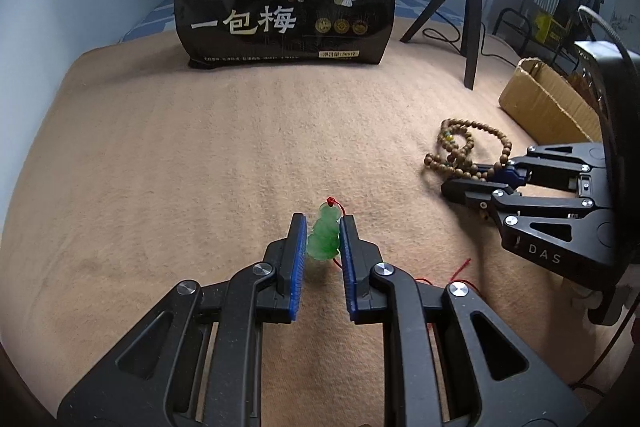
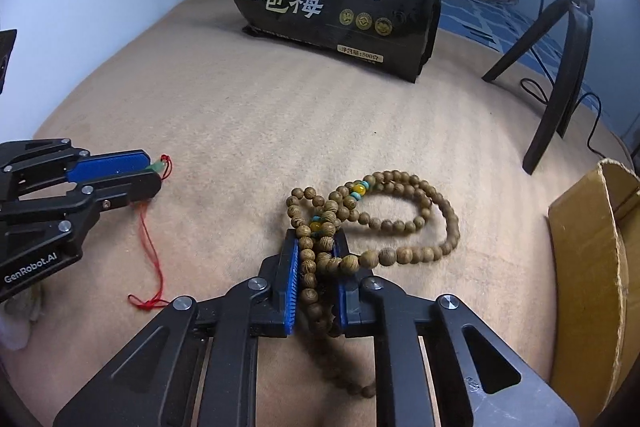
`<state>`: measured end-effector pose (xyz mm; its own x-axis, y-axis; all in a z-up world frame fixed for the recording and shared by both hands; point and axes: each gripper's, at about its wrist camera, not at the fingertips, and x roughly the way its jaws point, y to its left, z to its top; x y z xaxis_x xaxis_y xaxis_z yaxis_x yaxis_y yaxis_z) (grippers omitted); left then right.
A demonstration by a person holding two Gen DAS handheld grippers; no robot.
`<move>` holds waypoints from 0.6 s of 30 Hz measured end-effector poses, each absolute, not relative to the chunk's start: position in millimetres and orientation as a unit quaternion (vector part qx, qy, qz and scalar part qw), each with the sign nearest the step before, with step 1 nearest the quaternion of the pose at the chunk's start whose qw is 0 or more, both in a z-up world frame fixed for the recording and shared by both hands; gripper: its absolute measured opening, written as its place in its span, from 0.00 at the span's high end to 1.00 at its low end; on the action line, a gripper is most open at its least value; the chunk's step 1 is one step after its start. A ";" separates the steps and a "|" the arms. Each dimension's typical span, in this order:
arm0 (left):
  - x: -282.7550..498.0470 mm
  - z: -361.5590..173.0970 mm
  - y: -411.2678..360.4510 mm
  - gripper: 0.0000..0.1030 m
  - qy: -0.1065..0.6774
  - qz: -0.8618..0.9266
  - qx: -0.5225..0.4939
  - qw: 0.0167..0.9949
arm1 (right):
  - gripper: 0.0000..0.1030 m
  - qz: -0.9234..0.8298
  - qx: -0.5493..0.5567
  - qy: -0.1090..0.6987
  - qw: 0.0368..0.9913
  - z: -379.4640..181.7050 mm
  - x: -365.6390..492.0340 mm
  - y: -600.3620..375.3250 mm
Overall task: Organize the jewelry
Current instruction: 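Grasp the green jade pendant with the left tool while the right tool grasps the wooden bead strand, then carry the jade pendant and bead strand into the cardboard box and open both tools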
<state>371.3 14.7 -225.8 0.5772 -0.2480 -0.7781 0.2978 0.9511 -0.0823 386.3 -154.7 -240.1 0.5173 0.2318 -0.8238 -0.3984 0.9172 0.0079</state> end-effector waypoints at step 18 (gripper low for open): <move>343.3 -167.4 0.5 0.85 0.384 -0.175 0.039 0.906 | 0.89 0.218 -0.034 0.417 0.882 -179.8 342.7 -183.1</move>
<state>343.3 0.5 -167.4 0.6439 -0.2877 -0.7089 0.3478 0.9354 -0.0636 342.7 -183.1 -179.8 0.5567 0.3571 -0.7500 -0.4130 0.9024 0.1230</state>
